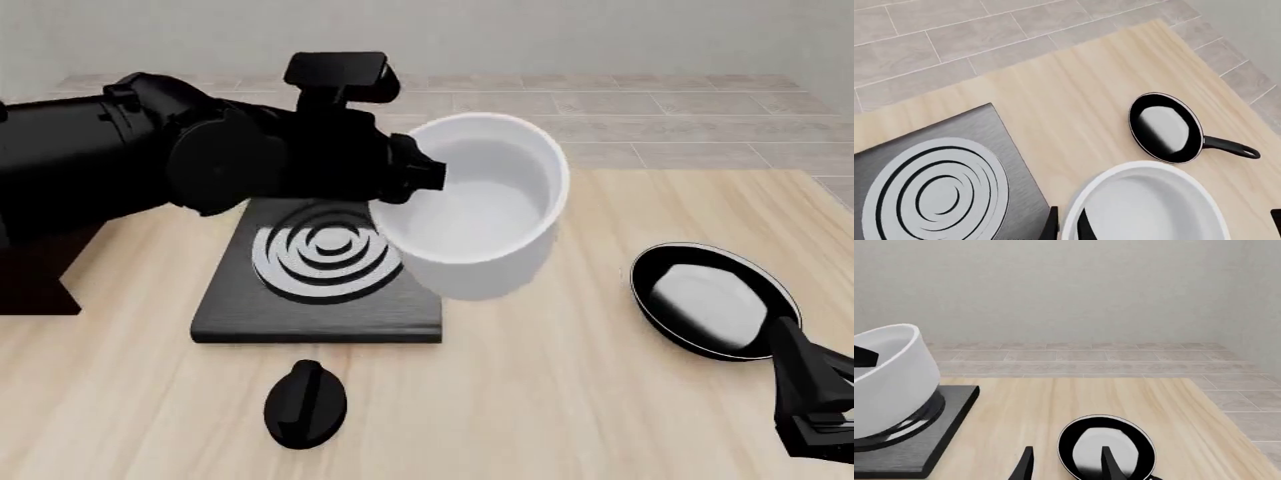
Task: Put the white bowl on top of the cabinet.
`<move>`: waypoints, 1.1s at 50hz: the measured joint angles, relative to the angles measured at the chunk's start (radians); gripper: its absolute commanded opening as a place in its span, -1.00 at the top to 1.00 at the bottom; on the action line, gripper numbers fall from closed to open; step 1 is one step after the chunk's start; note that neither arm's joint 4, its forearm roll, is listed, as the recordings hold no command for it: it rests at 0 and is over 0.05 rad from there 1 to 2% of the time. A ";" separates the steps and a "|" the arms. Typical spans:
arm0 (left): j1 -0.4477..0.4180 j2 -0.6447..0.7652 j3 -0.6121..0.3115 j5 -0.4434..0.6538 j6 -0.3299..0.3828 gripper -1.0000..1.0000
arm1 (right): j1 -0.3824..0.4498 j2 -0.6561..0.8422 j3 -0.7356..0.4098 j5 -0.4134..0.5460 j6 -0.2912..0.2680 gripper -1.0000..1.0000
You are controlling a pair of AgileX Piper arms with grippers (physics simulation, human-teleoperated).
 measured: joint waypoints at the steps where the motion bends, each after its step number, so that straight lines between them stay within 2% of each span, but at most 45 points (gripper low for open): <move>1: 0.005 -0.004 -0.001 0.003 0.000 1.00 | 0.000 0.000 0.000 0.000 0.000 -1.00; 24: 0.108 -0.075 -0.048 0.072 -0.004 1.00 | 0.000 0.000 0.000 0.000 0.000 -1.00; 55: 0.285 -0.088 -0.117 0.123 0.038 1.00 | 0.000 0.000 0.000 0.000 0.000 -1.00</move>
